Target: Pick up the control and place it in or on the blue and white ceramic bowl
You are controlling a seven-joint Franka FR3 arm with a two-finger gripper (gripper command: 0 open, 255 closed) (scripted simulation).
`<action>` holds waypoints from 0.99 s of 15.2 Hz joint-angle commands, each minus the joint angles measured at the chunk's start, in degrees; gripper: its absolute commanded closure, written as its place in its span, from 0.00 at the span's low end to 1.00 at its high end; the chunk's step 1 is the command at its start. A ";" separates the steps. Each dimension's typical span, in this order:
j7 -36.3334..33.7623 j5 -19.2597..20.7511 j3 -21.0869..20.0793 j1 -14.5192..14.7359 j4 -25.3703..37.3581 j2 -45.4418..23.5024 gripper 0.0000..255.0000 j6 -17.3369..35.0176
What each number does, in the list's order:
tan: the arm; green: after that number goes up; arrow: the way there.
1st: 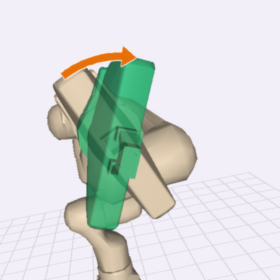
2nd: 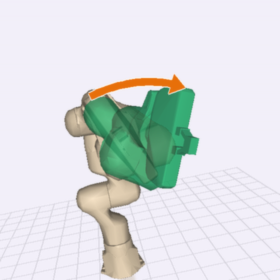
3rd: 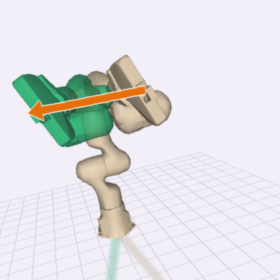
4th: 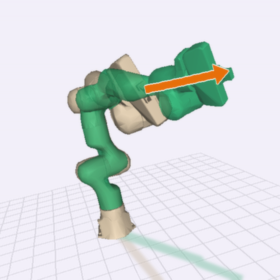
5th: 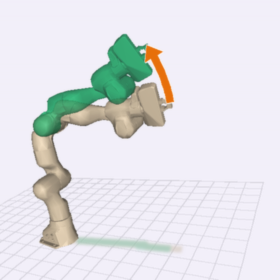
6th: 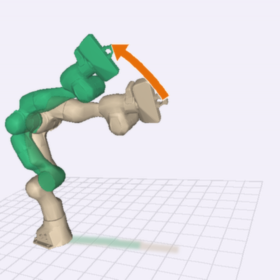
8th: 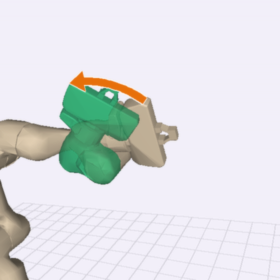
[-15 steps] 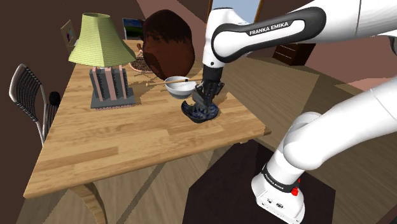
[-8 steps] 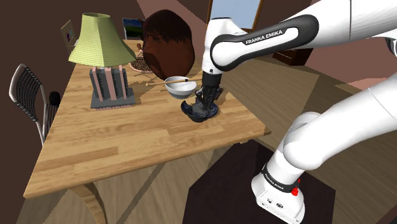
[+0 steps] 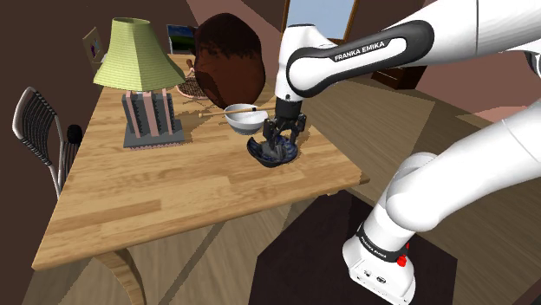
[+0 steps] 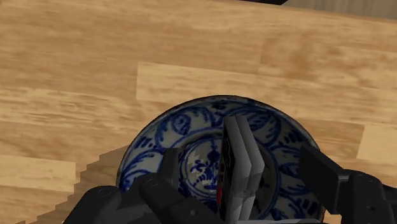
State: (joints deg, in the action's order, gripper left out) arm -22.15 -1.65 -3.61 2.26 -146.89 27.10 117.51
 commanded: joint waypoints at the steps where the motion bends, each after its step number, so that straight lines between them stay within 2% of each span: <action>1: 0.00 0.00 0.00 0.00 -0.01 0.00 0.00 0.00; 3: -0.01 0.00 0.00 0.00 0.01 -0.03 0.00 0.02; 7: 0.01 0.09 0.18 -0.03 5.94 1.93 0.00 -7.88; 15: 0.01 0.09 0.18 -0.03 5.94 1.93 0.00 -7.88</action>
